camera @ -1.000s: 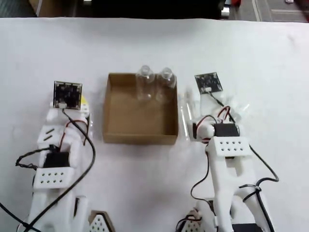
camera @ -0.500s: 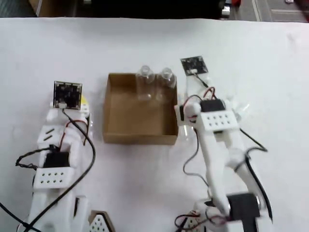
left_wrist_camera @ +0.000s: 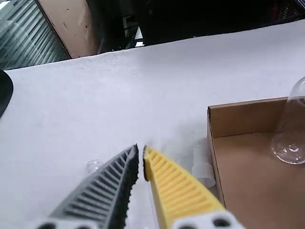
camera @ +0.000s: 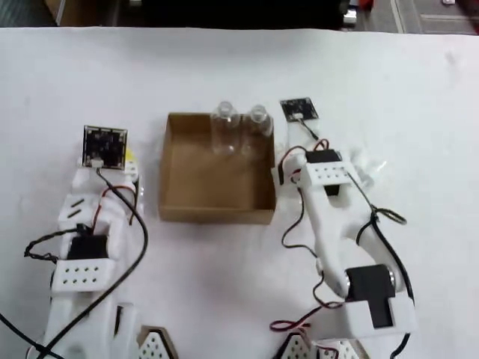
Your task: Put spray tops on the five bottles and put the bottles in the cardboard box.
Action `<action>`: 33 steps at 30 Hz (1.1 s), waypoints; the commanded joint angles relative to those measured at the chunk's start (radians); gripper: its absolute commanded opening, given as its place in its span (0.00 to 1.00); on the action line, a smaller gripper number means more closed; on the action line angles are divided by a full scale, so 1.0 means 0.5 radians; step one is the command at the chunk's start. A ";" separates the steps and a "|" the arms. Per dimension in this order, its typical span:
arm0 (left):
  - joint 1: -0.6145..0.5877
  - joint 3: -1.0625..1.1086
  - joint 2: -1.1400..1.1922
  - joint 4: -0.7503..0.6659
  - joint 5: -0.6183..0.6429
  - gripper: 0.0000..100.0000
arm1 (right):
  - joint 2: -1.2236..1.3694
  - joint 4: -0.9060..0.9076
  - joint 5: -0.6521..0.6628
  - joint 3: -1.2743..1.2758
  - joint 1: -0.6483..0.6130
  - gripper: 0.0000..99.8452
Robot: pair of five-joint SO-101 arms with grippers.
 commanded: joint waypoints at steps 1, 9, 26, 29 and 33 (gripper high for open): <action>0.020 -0.009 -0.060 -0.058 0.003 0.03 | -0.008 -0.011 0.006 -0.083 0.100 0.28; 0.020 -0.009 -0.060 -0.061 0.003 0.03 | -0.109 0.069 0.377 -0.071 0.296 0.09; 0.020 -0.009 -0.060 -0.055 0.003 0.03 | -0.468 0.554 1.132 0.126 0.671 0.10; 0.020 -0.009 -0.060 -0.049 0.003 0.03 | -0.474 0.502 1.132 0.227 0.637 0.16; 0.020 -0.009 -0.060 -0.049 0.003 0.03 | -0.517 0.585 1.148 0.233 0.621 0.31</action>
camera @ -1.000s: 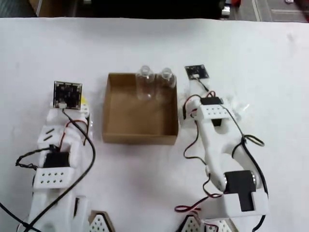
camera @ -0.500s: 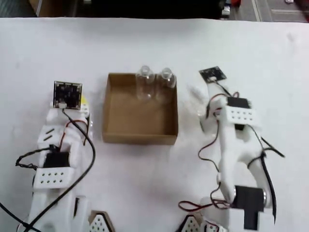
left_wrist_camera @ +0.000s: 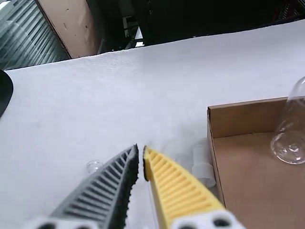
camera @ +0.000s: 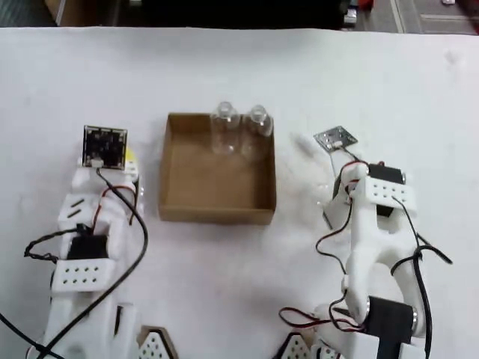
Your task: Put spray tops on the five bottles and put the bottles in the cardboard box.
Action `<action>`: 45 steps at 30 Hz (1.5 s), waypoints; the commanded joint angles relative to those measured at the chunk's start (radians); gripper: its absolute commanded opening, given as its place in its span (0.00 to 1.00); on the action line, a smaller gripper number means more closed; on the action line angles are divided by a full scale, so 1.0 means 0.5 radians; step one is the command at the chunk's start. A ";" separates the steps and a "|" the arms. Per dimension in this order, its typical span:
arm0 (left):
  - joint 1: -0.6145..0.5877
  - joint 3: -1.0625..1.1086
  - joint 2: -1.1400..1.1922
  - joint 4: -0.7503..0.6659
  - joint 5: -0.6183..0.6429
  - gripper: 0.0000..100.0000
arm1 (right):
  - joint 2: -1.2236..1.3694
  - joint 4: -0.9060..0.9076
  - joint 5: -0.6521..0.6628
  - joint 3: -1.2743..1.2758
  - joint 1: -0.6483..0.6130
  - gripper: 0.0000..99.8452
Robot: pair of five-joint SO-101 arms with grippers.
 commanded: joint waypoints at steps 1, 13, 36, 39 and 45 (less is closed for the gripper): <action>0.020 -0.009 -0.060 -0.052 0.003 0.03 | -0.109 0.063 0.092 -0.009 -0.041 0.32; 0.020 -0.009 -0.063 -0.058 0.003 0.03 | -0.459 0.388 0.209 -0.427 -0.569 0.32; 0.020 -0.009 -0.060 -0.061 -0.006 0.03 | 1.112 0.628 0.347 -1.498 -0.468 0.19; 0.020 -0.009 -0.060 -0.061 -0.006 0.03 | 1.112 0.511 0.347 -1.412 -0.465 0.19; 0.020 -0.009 -0.060 -0.061 -0.006 0.03 | 1.112 0.385 0.350 -1.313 -0.465 0.19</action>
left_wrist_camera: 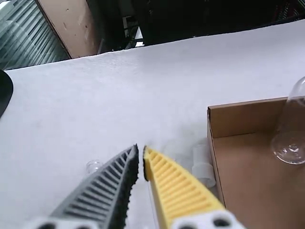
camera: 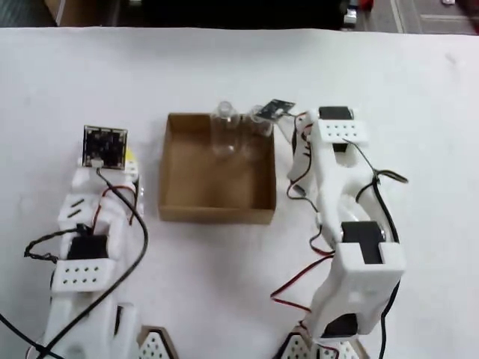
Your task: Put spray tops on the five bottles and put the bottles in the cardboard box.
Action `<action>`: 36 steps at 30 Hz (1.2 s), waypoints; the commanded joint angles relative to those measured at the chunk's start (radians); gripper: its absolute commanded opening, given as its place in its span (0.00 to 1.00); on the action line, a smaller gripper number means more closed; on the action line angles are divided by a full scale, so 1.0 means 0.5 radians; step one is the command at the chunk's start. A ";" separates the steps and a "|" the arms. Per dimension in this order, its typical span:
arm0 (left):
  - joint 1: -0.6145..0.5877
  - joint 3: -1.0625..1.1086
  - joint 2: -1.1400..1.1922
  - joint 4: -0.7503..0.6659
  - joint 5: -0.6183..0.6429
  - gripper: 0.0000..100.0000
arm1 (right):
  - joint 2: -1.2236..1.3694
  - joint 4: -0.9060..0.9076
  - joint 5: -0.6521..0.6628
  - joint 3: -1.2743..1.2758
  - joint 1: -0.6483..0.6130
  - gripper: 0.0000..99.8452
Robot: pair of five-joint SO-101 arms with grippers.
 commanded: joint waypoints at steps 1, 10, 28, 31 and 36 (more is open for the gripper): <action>0.020 -0.009 -0.060 -0.061 -0.006 0.03 | -0.011 -0.072 0.028 0.031 0.020 0.19; 0.020 -0.009 -0.060 -0.061 -0.006 0.03 | -0.008 -0.118 0.040 0.061 0.057 0.19; 0.020 -0.009 -0.060 -0.061 -0.006 0.03 | 0.054 -0.180 0.031 0.052 0.069 0.19; 0.020 -0.009 -0.060 -0.061 -0.006 0.03 | 0.087 -0.226 0.025 0.055 0.078 0.19; 0.020 -0.009 -0.060 -0.061 -0.003 0.03 | 0.094 -0.229 0.021 0.052 0.072 0.16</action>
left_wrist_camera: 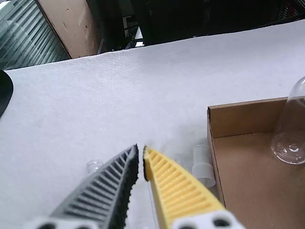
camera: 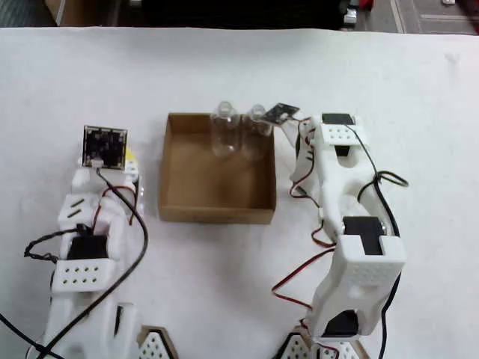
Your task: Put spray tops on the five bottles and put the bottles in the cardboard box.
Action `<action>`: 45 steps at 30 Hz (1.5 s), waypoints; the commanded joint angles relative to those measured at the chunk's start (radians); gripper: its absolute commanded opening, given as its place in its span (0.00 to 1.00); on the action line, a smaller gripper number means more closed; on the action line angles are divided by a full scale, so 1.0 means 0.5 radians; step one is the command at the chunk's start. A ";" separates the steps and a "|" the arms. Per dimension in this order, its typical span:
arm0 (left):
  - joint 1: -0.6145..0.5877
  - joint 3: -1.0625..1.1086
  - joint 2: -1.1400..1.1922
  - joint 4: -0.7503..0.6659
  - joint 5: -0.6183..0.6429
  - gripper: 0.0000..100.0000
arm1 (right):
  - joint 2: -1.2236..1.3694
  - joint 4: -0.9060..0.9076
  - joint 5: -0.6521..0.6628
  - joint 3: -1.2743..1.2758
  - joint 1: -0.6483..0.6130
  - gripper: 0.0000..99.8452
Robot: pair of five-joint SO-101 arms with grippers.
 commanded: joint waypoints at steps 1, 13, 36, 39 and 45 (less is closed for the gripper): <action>0.020 -0.009 -0.060 -0.061 -0.003 0.03 | -0.014 -0.023 0.003 -0.021 0.011 0.14; 0.020 -0.009 -0.060 -0.061 -0.006 0.03 | -0.020 -0.011 0.003 -0.025 0.014 0.02; 0.020 -0.009 -0.069 -0.052 -0.006 0.03 | -1.198 0.186 -0.390 0.215 -0.069 0.02; 0.020 -0.009 -0.069 -0.052 -0.006 0.03 | -1.336 0.186 -0.405 0.288 -0.127 0.02; 0.020 -0.009 -0.069 -0.052 -0.006 0.03 | -1.778 0.161 -0.540 0.402 -0.186 0.02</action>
